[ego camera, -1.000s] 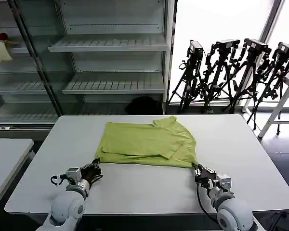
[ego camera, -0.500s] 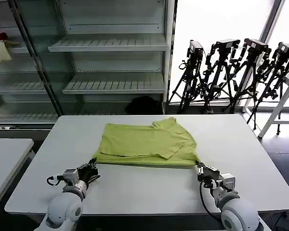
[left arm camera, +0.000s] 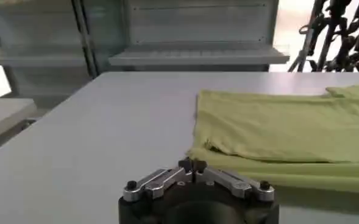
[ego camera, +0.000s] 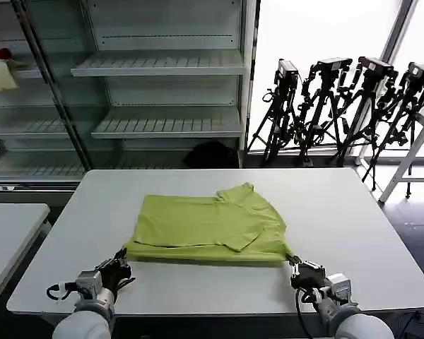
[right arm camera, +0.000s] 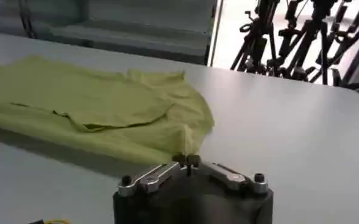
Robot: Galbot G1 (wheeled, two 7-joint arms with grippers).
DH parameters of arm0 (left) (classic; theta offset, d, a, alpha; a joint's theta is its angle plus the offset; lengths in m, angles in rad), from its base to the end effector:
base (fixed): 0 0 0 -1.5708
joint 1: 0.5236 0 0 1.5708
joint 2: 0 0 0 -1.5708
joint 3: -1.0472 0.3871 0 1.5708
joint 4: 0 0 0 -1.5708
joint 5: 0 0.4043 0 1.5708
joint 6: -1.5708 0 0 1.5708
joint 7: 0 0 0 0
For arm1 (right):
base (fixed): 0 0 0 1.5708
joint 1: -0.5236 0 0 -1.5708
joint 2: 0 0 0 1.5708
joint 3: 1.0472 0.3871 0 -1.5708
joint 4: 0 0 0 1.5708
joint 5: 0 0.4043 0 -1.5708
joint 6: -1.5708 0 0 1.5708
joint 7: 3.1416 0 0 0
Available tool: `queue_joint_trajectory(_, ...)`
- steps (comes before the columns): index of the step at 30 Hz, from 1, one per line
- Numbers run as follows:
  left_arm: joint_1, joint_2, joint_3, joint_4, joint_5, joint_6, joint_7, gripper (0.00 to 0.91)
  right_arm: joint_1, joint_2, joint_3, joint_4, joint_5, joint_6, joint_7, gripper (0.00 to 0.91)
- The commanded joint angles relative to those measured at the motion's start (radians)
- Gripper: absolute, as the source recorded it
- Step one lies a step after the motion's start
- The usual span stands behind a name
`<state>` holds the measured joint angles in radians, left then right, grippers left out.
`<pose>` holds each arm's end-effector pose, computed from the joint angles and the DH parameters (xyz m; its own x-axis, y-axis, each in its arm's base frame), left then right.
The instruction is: Fold and organize the clothes.
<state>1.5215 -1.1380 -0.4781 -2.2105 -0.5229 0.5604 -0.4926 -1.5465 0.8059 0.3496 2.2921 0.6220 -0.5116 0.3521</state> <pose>0.2250 0.0477 -0.2712 -0.8761 -0.1481 0.4589 -0.1331 0.9890 0.0650 0.2036 -0.0453 -0.2512 -0.8461 -0.1908 0.4978 -0.2734 0.9569 -0.0978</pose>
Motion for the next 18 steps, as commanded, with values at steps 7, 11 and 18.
queue_joint_trajectory(7, 0.375, -0.042, -0.015, -0.222, 0.093, -0.021, -0.129, 0.01, -0.275, -0.009, 0.019, 0.121, -0.063, 0.007, 0.113, 0.0)
queue_joint_trajectory(11, 0.375, -0.04, -0.003, -0.221, 0.098, -0.016, -0.134, 0.02, -0.306, 0.006, 0.01, 0.14, -0.094, 0.012, 0.135, 0.0)
queue_joint_trajectory(18, 0.349, -0.049, 0.012, -0.212, 0.1, 0.015, -0.151, 0.907, -0.295, 0.029, -0.01, 0.136, -0.094, 0.003, 0.19, 0.907)
